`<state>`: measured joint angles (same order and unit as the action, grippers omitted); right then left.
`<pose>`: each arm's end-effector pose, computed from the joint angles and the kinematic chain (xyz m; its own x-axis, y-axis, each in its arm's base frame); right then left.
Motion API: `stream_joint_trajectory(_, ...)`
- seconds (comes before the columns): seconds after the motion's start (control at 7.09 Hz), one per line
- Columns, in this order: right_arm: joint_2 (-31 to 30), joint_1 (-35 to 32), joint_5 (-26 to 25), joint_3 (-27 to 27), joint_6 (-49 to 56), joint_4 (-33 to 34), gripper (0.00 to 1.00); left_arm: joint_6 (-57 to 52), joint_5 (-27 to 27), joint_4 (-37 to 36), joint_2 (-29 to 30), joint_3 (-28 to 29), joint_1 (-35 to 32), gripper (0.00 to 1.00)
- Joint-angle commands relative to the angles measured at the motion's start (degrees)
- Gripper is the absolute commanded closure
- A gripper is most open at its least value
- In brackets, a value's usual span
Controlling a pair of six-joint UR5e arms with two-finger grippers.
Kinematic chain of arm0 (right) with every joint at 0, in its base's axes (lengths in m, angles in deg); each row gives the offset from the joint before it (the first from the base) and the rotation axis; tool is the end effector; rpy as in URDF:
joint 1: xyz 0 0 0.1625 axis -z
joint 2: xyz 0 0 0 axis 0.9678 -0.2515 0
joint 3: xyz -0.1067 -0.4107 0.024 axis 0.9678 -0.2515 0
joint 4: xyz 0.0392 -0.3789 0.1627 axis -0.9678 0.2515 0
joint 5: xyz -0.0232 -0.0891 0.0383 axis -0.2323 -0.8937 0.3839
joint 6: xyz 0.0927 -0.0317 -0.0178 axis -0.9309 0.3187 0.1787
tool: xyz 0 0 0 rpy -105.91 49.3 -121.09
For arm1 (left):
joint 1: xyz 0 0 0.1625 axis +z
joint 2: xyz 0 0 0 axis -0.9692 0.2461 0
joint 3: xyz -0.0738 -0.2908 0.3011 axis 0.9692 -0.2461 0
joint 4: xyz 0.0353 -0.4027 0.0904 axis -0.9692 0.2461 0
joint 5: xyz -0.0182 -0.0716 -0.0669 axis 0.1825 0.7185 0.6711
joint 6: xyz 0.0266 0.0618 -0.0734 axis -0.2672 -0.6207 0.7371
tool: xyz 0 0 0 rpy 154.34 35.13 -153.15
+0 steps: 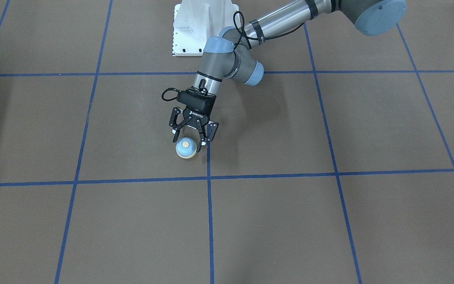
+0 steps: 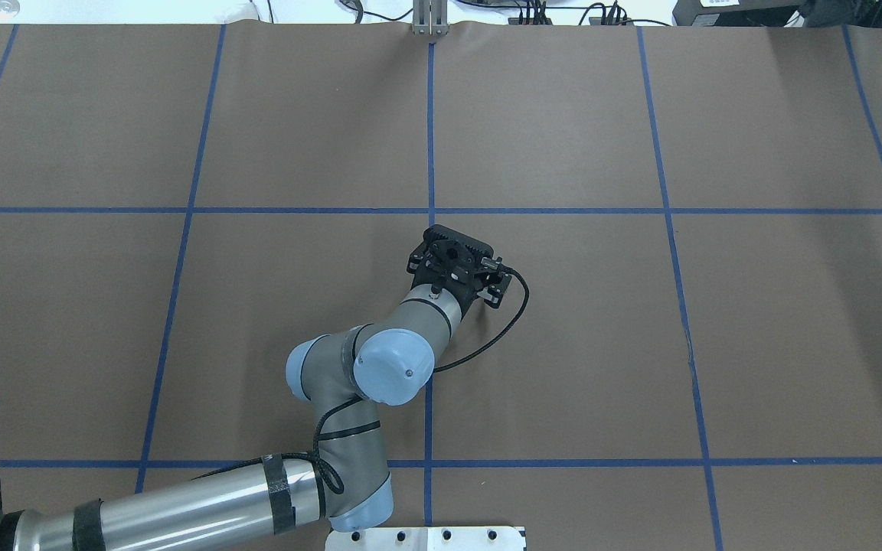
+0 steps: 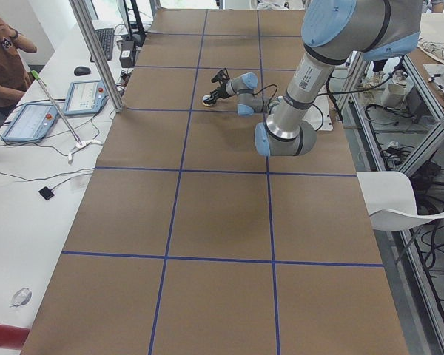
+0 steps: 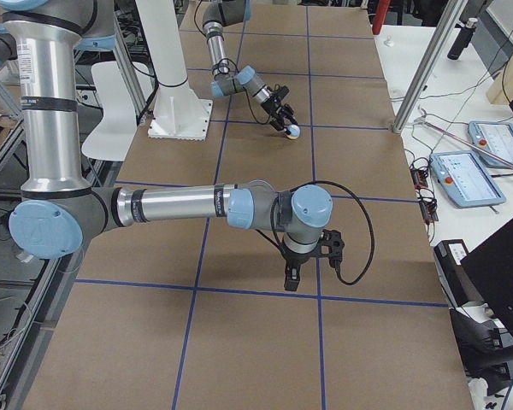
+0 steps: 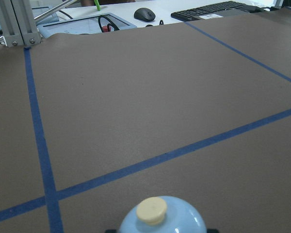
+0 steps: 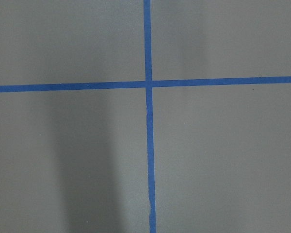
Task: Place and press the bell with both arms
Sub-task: 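Lower the bell with the left gripper onto the table center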
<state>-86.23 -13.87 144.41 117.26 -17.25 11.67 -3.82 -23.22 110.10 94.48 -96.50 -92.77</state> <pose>0.0590 -0.4898 0.6210 0.7289 0.0403 0.6835 0.0044 0.9980 -0.0635 0.6977 -0.4040 0.1955 0.6155 0.4232 -0.6648 0.4069 0.5517 0.7280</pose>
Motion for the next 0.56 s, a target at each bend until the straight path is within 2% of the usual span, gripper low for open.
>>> stream_joint_trajectory(0.0, 0.51, 0.0, 0.08, 0.34, 0.0, -0.33, 0.0, 0.37, 0.05, -0.03, 0.95, -0.57, 0.06, 0.0)
stream_joint_trajectory(0.28, 0.52, 0.0, 0.08, 0.79, -0.7, -0.68, 0.0, -0.24, 0.66, -0.73, 1.83, -4.78, -0.9, 0.0)
stream_joint_trajectory(0.42, 0.6, 1.13, 0.25, 0.87, -0.79, -0.68, 0.0, -0.15, 4.32, -1.87, 1.83, -5.75, -3.43, 0.01)
